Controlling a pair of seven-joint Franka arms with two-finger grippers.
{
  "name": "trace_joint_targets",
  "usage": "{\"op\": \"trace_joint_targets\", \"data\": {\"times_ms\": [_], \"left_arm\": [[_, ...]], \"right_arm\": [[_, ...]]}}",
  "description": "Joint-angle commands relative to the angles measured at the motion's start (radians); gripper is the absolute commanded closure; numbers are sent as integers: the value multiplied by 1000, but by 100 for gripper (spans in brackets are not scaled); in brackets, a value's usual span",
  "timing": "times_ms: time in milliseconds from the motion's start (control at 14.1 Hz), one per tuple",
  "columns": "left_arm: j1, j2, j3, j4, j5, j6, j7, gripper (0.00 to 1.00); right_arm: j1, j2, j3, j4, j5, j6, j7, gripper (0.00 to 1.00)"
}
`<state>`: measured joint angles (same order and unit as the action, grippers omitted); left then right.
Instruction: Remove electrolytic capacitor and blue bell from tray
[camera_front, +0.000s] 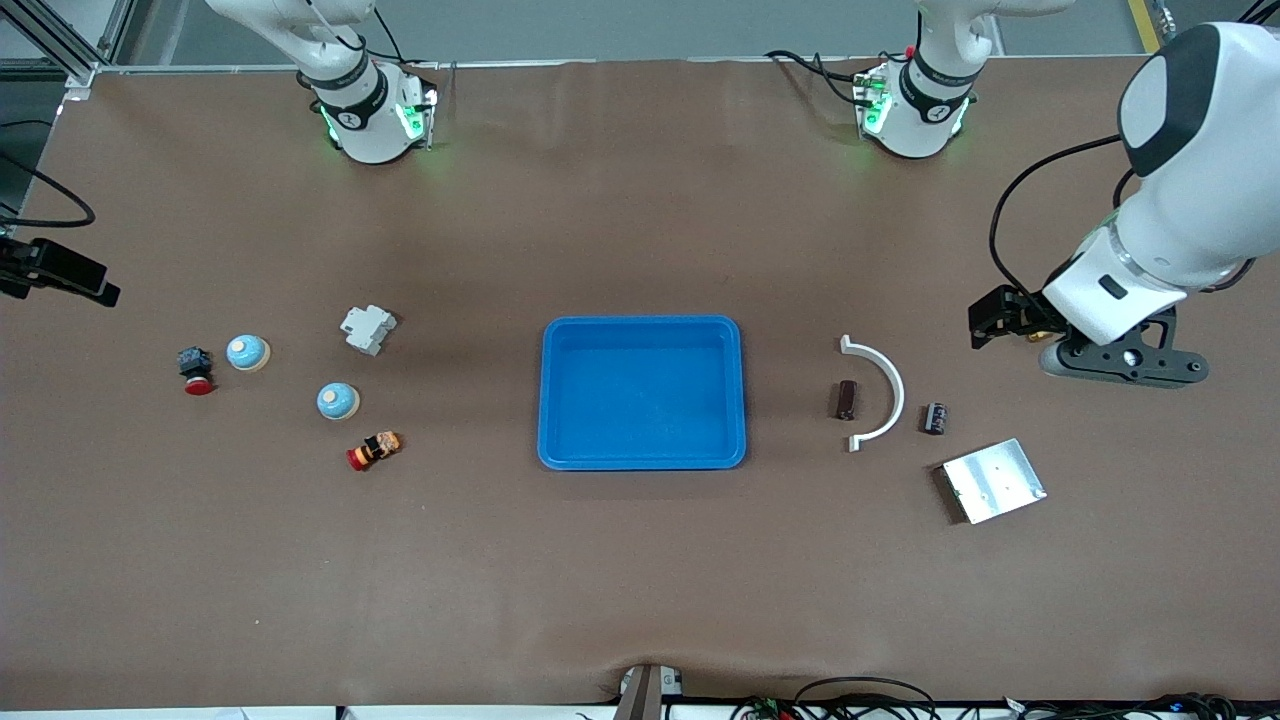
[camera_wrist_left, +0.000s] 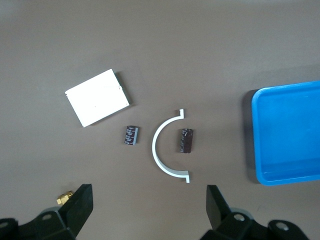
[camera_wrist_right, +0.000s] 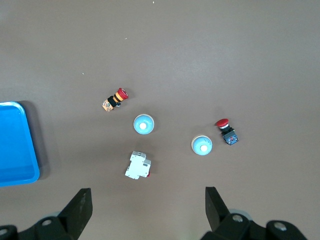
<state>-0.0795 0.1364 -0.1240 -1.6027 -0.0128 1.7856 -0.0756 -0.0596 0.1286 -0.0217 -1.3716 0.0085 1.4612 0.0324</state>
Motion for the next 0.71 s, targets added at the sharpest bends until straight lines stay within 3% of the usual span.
{"op": "trace_joint_targets", "data": {"times_ms": [0, 639], "left_arm": [[1, -6, -23, 26, -3, -23, -18, 0], [1, -58, -57, 27, 22, -64, -23, 0]], "right_arm": [[-2, -12, 6, 2, -4, -4, 4, 0], [-3, -9, 5, -35, 2, 56, 7, 0]]}}
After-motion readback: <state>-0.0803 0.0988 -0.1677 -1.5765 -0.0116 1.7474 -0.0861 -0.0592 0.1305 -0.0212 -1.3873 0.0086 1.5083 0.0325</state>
